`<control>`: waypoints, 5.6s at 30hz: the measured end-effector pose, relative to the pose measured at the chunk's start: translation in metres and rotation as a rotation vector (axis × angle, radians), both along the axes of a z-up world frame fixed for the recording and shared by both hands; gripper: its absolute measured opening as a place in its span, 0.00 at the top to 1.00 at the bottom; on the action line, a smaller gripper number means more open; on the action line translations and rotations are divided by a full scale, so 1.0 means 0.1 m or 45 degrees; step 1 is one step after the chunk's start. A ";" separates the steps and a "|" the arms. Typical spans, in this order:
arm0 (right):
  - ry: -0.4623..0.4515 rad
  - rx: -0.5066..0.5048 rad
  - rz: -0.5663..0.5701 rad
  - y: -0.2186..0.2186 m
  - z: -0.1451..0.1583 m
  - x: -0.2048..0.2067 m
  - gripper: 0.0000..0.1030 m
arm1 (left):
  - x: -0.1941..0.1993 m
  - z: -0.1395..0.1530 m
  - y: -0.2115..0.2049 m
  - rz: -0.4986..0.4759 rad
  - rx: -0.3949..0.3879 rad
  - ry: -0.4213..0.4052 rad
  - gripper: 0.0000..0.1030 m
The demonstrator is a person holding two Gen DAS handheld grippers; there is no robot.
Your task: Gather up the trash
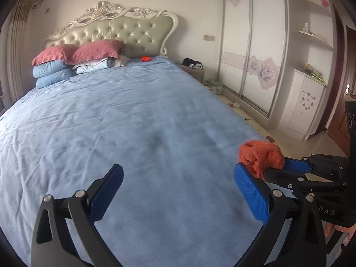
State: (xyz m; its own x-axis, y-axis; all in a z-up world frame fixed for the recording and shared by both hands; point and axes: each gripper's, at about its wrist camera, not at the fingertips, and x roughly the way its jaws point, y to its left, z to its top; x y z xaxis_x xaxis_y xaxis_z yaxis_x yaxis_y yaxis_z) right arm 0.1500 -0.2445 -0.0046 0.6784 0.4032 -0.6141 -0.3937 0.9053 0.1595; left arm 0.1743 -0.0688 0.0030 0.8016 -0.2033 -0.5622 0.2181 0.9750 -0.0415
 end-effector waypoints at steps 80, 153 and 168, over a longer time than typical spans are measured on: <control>0.343 0.045 -0.866 -3.43 -1.33 -2.39 0.46 | -1.08 -1.36 -4.36 -0.886 0.311 0.643 0.04; -0.379 0.099 -0.252 0.11 0.11 -1.13 0.08 | -1.22 0.13 0.51 0.389 -0.023 -0.275 0.04; -0.399 0.087 -0.223 0.26 0.08 -0.98 0.08 | -1.09 0.11 0.59 0.443 -0.016 -0.335 0.04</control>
State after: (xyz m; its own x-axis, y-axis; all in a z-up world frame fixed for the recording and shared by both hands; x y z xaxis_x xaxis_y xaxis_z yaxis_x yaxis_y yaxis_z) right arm 0.0524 -0.2184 0.0033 0.8918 0.2969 -0.3413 -0.2727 0.9548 0.1180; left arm 0.0656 -0.0098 0.0141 0.9392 0.0990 -0.3288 -0.1187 0.9921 -0.0404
